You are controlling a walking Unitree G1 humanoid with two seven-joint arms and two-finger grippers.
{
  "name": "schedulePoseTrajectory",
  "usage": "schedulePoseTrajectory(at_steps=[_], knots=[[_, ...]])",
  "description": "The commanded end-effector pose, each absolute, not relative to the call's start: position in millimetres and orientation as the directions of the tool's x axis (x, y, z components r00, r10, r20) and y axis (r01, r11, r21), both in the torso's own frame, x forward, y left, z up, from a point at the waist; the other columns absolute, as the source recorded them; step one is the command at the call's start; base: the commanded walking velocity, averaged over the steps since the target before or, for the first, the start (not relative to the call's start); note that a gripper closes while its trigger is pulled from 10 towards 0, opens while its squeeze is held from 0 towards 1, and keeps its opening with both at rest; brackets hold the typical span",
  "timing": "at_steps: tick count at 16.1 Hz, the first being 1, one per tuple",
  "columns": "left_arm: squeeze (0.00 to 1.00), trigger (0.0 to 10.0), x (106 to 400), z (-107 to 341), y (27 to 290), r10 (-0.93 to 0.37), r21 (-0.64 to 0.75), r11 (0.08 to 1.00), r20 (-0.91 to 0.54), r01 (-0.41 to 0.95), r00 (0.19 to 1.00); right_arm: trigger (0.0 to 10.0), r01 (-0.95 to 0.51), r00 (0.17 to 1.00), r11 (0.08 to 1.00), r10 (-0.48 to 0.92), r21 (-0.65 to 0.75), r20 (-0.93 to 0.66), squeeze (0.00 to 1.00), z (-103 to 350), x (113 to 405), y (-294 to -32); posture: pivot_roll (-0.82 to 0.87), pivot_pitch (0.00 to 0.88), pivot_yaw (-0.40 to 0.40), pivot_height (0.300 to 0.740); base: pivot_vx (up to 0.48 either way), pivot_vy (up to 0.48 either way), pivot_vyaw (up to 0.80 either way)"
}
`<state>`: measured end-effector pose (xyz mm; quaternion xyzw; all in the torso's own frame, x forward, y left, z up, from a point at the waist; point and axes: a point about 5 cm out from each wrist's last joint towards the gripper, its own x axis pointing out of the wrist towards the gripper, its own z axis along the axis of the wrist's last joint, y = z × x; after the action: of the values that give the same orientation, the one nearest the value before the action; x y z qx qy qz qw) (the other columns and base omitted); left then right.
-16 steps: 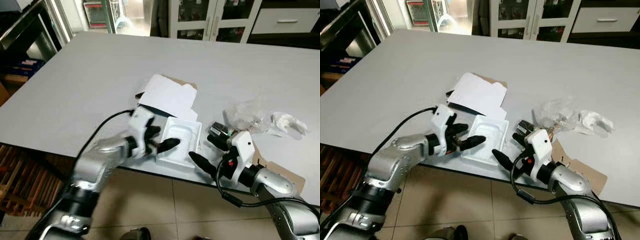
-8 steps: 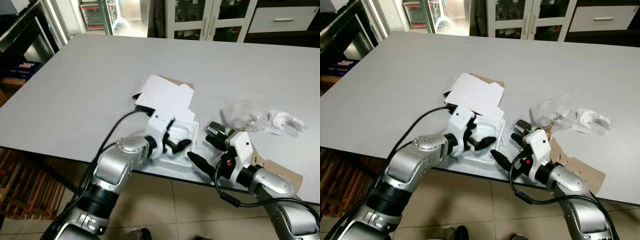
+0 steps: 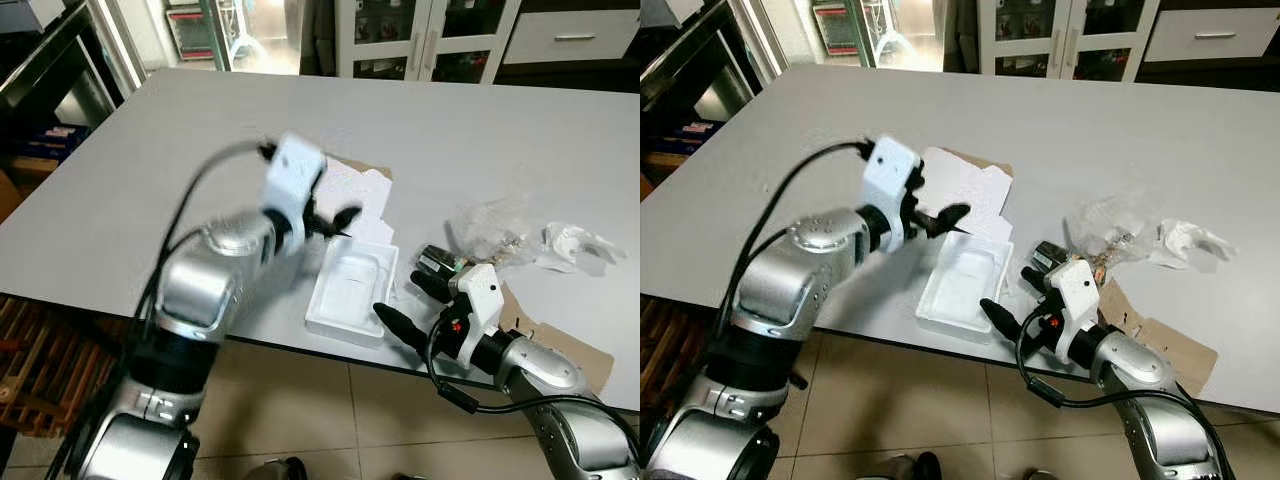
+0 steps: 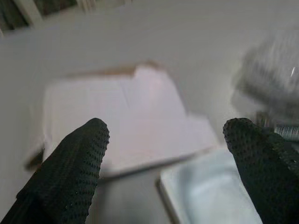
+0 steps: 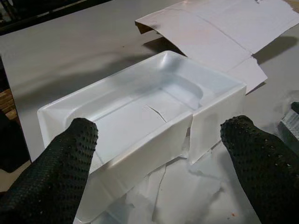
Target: Picking trash to rubbish bin
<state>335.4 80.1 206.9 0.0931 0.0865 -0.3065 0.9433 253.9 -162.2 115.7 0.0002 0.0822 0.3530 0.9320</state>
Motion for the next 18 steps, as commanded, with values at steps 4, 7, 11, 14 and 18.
schedulePoseTrajectory(at_steps=[4, 7, 11, 14, 18], knots=[[0.0, 10.0, 324, 165, 78, -0.48, 0.217, 0.767, -0.432, 0.604, 0.763, 10.0, -0.66, 0.738, 0.75, 0.658, 0.042, -0.15, 0.0, 116, 255, -160, -0.09, 0.098, 0.117, 0.74, 0.0, 0.0, 0.0], [0.0, 10.0, 322, 157, 79, -0.448, 0.218, 0.777, -0.466, 0.59, 0.762, 10.0, -0.659, 0.739, 0.751, 0.657, 0.042, -0.151, 0.0, 115, 255, -160, -0.09, 0.1, 0.118, 0.74, 0.0, 0.0, 0.0], [0.0, 10.0, 320, 150, 82, -0.414, 0.252, 0.774, -0.493, 0.581, 0.766, 10.0, -0.66, 0.738, 0.75, 0.659, 0.045, -0.149, 0.0, 115, 255, -159, -0.09, 0.106, 0.117, 0.74, 0.0, 0.0, 0.0], [0.0, 10.0, 318, 140, 81, -0.413, 0.209, 0.786, -0.522, 0.581, 0.746, 10.0, -0.66, 0.738, 0.75, 0.658, 0.046, -0.148, 0.0, 115, 255, -158, -0.09, 0.112, 0.115, 0.74, 0.0, 0.0, 0.0], [0.0, 10.0, 313, 118, 82, -0.4, 0.171, 0.795, -0.573, 0.582, 0.715, 10.0, -0.659, 0.739, 0.751, 0.657, 0.046, -0.148, 0.0, 116, 255, -158, -0.09, 0.118, 0.113, 0.74, 0.0, 0.0, 0.0]])
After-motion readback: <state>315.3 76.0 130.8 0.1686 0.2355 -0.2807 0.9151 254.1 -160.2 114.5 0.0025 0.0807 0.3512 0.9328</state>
